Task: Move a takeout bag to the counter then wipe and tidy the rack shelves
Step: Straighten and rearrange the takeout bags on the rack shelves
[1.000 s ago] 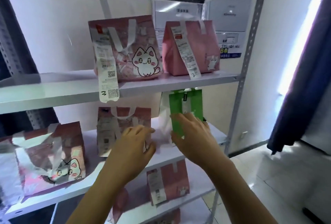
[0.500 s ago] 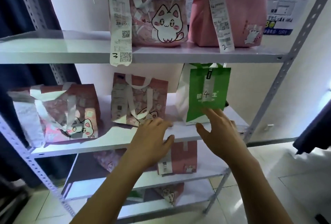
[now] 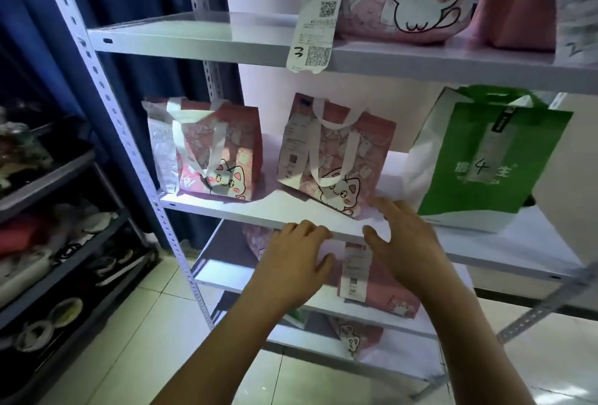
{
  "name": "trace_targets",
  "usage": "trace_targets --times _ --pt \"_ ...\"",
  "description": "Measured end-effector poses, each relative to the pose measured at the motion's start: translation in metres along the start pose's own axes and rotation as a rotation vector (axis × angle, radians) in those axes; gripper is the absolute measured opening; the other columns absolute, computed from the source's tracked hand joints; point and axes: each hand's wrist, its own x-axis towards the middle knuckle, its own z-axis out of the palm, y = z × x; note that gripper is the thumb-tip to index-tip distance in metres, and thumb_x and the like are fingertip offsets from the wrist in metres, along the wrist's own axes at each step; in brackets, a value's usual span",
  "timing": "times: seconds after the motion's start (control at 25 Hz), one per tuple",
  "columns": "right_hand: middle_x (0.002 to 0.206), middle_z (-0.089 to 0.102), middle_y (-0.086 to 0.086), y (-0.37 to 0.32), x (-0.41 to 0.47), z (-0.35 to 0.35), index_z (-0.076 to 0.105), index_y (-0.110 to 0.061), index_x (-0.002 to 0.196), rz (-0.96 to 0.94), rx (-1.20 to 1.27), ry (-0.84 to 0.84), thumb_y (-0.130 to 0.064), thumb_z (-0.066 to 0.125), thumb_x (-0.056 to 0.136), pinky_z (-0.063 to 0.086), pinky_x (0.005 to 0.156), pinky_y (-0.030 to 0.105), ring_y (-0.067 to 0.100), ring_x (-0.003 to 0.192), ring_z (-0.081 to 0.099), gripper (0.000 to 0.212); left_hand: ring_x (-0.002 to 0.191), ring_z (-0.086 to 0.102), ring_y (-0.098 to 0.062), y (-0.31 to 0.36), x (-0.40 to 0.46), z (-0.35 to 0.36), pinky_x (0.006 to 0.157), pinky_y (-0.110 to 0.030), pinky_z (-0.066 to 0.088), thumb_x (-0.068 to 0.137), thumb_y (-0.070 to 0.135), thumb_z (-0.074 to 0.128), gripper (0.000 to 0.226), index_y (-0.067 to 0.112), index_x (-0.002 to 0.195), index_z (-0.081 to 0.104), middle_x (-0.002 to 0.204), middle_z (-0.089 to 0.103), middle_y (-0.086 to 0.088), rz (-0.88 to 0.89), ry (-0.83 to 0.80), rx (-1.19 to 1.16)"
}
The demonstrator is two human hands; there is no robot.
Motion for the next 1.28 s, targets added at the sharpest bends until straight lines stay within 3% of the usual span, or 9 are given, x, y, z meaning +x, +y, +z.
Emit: trace_targets --times 0.28,0.6,0.84,1.04,1.28 --pt "0.15 0.047 -0.002 -0.036 0.01 0.034 0.041 -0.037 0.143 -0.059 0.01 -0.07 -0.04 0.057 0.097 0.039 0.111 0.049 0.024 0.133 0.048 0.049 0.118 0.047 -0.016 -0.044 -0.022 -0.013 0.101 -0.036 0.041 0.096 0.042 0.046 0.038 0.03 0.131 0.054 0.132 0.056 0.007 -0.071 0.058 -0.002" --pt "0.136 0.053 0.0 -0.117 0.005 0.095 0.048 -0.033 0.139 -0.086 0.053 -0.115 -0.036 0.058 0.097 0.043 0.104 0.047 0.025 0.12 0.054 0.044 0.115 0.048 -0.02 -0.119 -0.049 -0.038 0.098 -0.038 0.043 0.097 0.045 0.046 0.038 0.029 0.131 0.053 0.128 0.055 0.005 -0.096 0.022 0.018" --pt "0.137 0.054 -0.003 -0.148 -0.016 0.144 0.048 -0.031 0.142 -0.013 0.033 -0.152 -0.038 0.058 0.097 0.039 0.103 0.039 0.02 0.123 0.054 0.046 0.115 0.047 -0.018 -0.171 -0.08 -0.036 0.1 -0.036 0.038 0.098 0.044 0.046 0.037 0.03 0.132 0.051 0.129 0.054 0.007 -0.11 -0.046 -0.006" --pt "0.134 0.053 -0.005 -0.172 -0.031 0.177 0.046 -0.036 0.141 0.003 0.001 -0.2 -0.04 0.056 0.097 0.042 0.104 0.041 0.021 0.119 0.055 0.044 0.114 0.046 -0.019 -0.206 -0.096 -0.033 0.1 -0.036 0.04 0.098 0.042 0.048 0.037 0.03 0.132 0.05 0.13 0.053 0.006 -0.102 -0.079 -0.045" --pt "0.133 0.054 -0.008 -0.202 0.015 0.177 0.048 -0.038 0.139 -0.03 0.072 -0.117 -0.037 0.058 0.096 0.044 0.104 0.042 0.02 0.12 0.055 0.044 0.126 0.047 -0.022 -0.259 -0.049 -0.07 0.106 -0.04 0.04 0.096 0.038 0.052 0.057 0.025 0.147 0.033 0.142 0.048 0.003 -0.124 0.092 -0.08"
